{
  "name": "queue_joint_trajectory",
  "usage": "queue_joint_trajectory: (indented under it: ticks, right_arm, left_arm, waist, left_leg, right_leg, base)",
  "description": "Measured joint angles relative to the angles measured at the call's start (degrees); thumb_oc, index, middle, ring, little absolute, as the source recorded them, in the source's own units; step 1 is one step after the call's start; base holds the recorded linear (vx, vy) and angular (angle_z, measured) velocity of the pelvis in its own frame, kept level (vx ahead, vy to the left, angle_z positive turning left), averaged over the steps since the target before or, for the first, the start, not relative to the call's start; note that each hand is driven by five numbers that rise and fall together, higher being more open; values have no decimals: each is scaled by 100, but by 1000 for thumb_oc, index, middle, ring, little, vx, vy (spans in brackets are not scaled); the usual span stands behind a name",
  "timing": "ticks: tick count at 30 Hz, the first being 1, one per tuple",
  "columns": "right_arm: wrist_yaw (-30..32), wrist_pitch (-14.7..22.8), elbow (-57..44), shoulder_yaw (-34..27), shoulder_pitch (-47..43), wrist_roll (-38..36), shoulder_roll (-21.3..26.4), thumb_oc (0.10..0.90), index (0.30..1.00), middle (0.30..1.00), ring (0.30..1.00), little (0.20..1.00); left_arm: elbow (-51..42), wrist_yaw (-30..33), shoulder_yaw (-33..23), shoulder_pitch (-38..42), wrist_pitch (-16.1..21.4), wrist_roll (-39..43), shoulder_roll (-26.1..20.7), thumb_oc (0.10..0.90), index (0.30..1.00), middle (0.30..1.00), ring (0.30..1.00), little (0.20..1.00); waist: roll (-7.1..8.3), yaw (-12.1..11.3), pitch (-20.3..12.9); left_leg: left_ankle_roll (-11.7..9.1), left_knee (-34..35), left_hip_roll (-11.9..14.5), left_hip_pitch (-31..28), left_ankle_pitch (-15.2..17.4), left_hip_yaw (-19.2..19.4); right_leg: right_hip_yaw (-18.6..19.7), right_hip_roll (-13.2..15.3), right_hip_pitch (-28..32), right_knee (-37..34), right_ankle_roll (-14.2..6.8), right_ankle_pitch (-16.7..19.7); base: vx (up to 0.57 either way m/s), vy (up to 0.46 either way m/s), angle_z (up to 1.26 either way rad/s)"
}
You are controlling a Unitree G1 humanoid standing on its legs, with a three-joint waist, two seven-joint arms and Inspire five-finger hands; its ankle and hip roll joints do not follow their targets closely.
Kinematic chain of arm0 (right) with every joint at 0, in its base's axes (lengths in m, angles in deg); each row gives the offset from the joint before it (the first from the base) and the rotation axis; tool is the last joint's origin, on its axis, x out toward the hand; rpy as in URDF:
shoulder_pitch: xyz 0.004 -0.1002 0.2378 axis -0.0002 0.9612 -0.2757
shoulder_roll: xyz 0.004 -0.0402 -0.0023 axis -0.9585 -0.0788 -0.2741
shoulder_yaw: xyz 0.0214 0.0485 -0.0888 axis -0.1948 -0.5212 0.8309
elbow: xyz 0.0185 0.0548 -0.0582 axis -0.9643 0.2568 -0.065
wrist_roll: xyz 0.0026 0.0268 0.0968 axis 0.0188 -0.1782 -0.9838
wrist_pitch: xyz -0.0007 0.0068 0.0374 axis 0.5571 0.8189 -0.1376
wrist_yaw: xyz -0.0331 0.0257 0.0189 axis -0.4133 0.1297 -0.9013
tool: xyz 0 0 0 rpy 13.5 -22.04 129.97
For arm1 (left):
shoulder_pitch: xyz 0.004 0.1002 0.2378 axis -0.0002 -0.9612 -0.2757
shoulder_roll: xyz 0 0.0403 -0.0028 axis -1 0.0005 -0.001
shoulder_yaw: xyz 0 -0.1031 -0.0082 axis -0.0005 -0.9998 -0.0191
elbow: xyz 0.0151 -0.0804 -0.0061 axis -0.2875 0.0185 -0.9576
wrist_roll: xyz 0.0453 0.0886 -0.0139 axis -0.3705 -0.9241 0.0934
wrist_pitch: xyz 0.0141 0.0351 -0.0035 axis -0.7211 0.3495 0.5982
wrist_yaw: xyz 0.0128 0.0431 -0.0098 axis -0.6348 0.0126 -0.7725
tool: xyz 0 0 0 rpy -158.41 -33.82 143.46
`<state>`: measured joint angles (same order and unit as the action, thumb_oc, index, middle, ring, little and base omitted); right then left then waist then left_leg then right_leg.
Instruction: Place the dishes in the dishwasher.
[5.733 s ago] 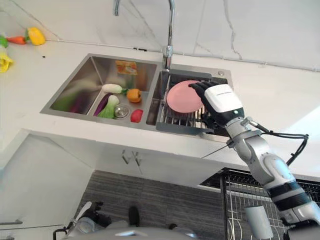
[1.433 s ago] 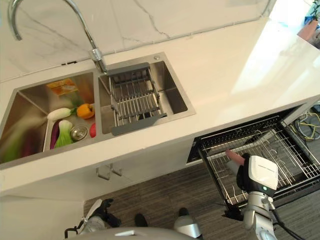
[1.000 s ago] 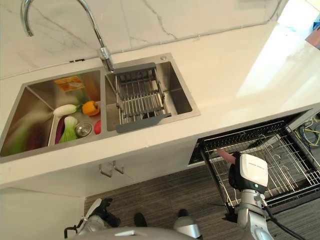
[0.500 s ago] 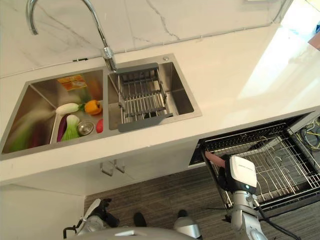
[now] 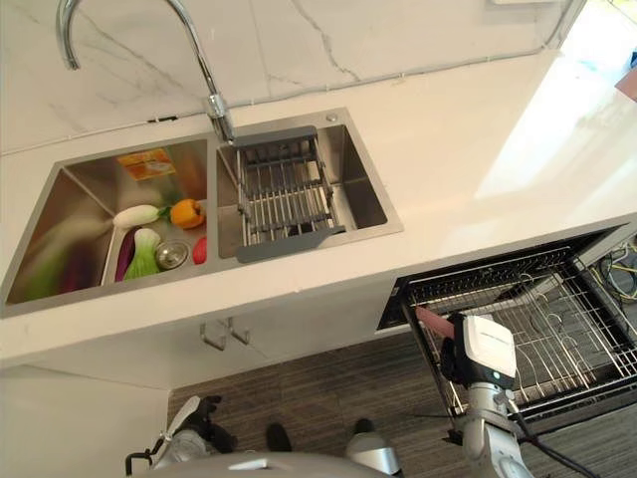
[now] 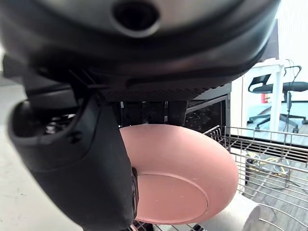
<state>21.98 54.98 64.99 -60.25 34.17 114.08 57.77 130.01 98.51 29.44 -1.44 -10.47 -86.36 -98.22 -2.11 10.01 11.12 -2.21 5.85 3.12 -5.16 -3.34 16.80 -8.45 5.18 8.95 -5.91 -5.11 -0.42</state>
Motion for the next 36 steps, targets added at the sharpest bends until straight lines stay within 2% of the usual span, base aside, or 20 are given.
queue_joint_trajectory:
  ticks: [6, 13, 18, 23, 29, 34, 35, 36]
  right_arm:
    - [43, -188, 584, -22, -20, 0, 1, 400, 300, 300, 300, 300]
    - [225, -330, 966, -295, 73, -58, 1, 400, 300, 300, 300, 300]
    - [370, -728, 1271, -400, -182, -58, 49, 400, 300, 300, 300, 300]
    - [547, -962, 1771, -411, -564, -44, 110, 400, 300, 300, 300, 300]
    - [605, -1261, 2153, -350, -1025, 122, 499, 400, 300, 300, 300, 300]
    - [720, -1341, 2321, -327, -1260, 221, 666, 400, 300, 300, 300, 300]
    - [721, -1345, 2323, -318, -1265, 262, 677, 544, 516, 516, 516, 516]
    - [723, -1340, 2380, -285, -1284, 291, 675, 800, 900, 900, 900, 900]
  left_arm:
    - [5, 0, -1, -9, 1, 0, 1, 800, 900, 900, 900, 900]
    - [60, -4, 12, -109, 10, 4, 18, 800, 900, 900, 900, 900]
    - [60, -16, 45, -221, 35, 5, 20, 800, 900, 900, 900, 900]
    - [61, -21, 175, -220, 47, 7, 5, 800, 900, 900, 900, 900]
    - [64, -60, 268, -223, 142, 13, 24, 800, 900, 900, 900, 900]
    - [120, -62, 269, -211, 178, 71, 25, 800, 900, 900, 900, 900]
    - [124, -61, 269, -211, 177, 75, 25, 800, 900, 900, 900, 900]
    - [129, -61, 269, -211, 176, 95, 25, 800, 900, 900, 900, 900]
  waist:
    - [-15, -9, -9]
    - [-132, 6, -82]
    - [-200, -15, -124]
    - [-236, -22, -142]
    - [-331, -56, -164]
    - [-369, -103, -165]
    - [-381, -123, -160]
    - [-385, -144, -162]
  left_leg:
    - [0, 0, 0, 2, -2, -1]
    - [1, 1, 0, 4, -2, -2]
    - [1, 1, -2, 9, -3, -12]
    - [6, 1, -14, 16, -8, -30]
    - [19, 1, -53, 30, -16, -84]
    - [35, 1, -65, 75, -34, -179]
    - [37, 1, -66, 87, -38, -191]
    - [37, 1, -66, 94, -42, -203]
  right_leg:
    - [-4, 0, -1, 0, 0, 0]
    - [-12, 2, -4, -2, 4, -2]
    - [-33, 4, -4, -2, 7, -4]
    - [-51, 14, 0, -2, 8, -4]
    - [-107, 47, 15, -4, 8, -5]
    - [-207, 49, 25, -4, 14, -8]
    - [-218, 49, 18, -4, 14, -8]
    - [-231, 48, 17, -4, 14, -8]
  base:
    - [0, 0, 0]
    - [0, 0, 0]
    - [0, 0, 0]
    - [0, 0, 0]
    - [4, -16, 5]
    - [1, -23, 10]
    - [6, -25, 8]
    - [7, -15, 5]
